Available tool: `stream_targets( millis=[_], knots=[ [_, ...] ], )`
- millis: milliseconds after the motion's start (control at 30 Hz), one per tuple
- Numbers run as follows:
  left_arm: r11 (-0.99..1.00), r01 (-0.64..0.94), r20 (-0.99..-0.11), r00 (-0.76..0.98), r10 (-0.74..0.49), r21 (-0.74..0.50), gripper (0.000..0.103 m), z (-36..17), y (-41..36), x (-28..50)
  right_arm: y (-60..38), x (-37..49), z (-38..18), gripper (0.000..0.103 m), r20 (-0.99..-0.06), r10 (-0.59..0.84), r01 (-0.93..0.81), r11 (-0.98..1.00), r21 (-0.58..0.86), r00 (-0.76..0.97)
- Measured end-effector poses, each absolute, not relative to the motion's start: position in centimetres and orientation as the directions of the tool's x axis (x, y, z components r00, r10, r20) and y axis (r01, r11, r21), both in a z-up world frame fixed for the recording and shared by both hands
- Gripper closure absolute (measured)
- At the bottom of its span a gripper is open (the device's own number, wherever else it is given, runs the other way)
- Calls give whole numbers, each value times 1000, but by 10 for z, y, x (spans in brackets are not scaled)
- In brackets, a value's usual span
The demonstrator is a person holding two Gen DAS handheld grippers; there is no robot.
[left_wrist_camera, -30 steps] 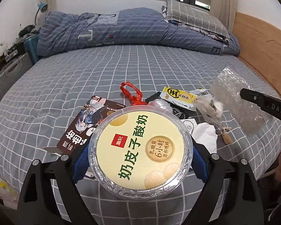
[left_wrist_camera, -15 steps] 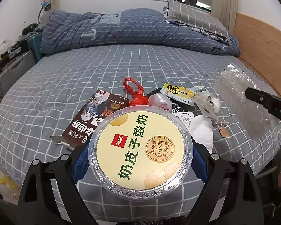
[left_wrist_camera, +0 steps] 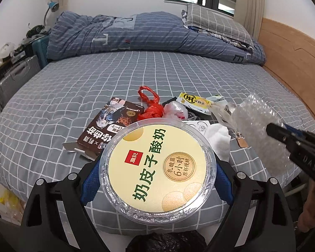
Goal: Collect trash
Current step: 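Carry the yogurt cup and bubble wrap off the bed toward the floor bin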
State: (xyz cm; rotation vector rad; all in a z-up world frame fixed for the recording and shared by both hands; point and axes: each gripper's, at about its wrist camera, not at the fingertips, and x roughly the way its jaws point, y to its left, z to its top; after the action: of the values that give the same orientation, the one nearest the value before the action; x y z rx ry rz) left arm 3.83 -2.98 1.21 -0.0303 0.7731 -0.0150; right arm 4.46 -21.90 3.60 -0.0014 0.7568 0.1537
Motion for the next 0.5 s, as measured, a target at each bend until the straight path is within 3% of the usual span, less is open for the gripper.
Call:
stream_targets(
  millis=[500],
  knots=[
    [1000, -5, -702, 712, -15, -26, 16, 17, -23, -7, -209, -5, 29, 78, -697, 155, -151, 986, 68, 700]
  ],
)
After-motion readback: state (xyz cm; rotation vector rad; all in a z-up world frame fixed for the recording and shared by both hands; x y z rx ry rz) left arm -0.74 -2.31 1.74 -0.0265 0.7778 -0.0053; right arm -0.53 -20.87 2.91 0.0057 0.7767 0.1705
